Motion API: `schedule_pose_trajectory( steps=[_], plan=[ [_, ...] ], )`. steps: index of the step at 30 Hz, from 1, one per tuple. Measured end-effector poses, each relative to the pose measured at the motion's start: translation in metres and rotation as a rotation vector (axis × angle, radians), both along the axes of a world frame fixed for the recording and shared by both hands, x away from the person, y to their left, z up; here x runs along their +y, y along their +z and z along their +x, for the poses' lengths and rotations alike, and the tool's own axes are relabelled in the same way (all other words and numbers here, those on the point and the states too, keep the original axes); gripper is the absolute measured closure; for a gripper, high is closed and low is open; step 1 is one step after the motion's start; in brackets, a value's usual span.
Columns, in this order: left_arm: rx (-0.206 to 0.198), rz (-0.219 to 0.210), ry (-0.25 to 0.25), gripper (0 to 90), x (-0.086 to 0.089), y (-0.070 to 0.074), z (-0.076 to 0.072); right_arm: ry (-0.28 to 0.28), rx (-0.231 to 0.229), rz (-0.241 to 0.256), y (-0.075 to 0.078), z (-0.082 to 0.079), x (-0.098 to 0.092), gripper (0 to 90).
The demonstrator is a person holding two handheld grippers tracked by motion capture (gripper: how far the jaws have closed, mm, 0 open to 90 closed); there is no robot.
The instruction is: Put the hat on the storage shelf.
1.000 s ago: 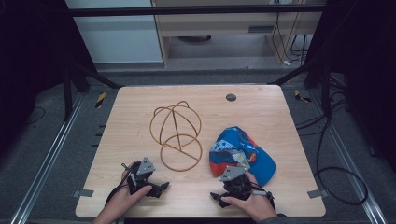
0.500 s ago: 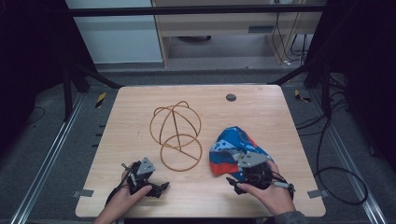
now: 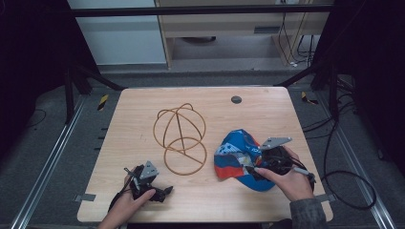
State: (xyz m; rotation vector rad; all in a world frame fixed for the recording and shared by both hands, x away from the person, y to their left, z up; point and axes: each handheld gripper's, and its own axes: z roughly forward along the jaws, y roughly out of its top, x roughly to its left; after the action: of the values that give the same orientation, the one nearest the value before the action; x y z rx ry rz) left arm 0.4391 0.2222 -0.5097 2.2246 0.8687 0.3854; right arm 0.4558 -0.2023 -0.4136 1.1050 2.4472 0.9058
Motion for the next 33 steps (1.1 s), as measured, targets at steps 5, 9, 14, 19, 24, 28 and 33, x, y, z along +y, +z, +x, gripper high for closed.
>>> schedule_pose_trajectory(
  steps=[5,9,14,19,24,28,33],
  plan=[
    [0.000,0.000,0.003,0.0,0.000,0.000,0.000,-0.009,0.031,-0.017,0.001,0.020,-0.007,18.1],
    [-0.001,0.001,0.001,0.0,0.000,0.000,0.000,-0.009,0.046,-0.009,-0.002,0.032,-0.007,25.2],
    [-0.002,0.001,0.001,0.0,0.000,0.000,0.000,0.018,0.048,-0.017,-0.004,0.037,-0.002,33.8],
    [0.000,0.000,0.002,0.0,0.000,0.000,0.000,0.039,0.048,-0.030,-0.003,0.043,0.004,43.2],
    [-0.001,0.002,0.001,0.0,0.000,0.000,0.000,0.066,0.076,-0.065,-0.009,0.050,0.012,47.5],
    [-0.002,0.002,0.001,0.0,0.000,0.000,0.000,0.075,0.085,-0.072,-0.012,0.053,0.016,54.5],
    [-0.001,0.001,0.001,0.0,0.000,0.000,0.000,0.086,0.114,-0.068,-0.015,0.055,0.017,75.2]
  ],
)
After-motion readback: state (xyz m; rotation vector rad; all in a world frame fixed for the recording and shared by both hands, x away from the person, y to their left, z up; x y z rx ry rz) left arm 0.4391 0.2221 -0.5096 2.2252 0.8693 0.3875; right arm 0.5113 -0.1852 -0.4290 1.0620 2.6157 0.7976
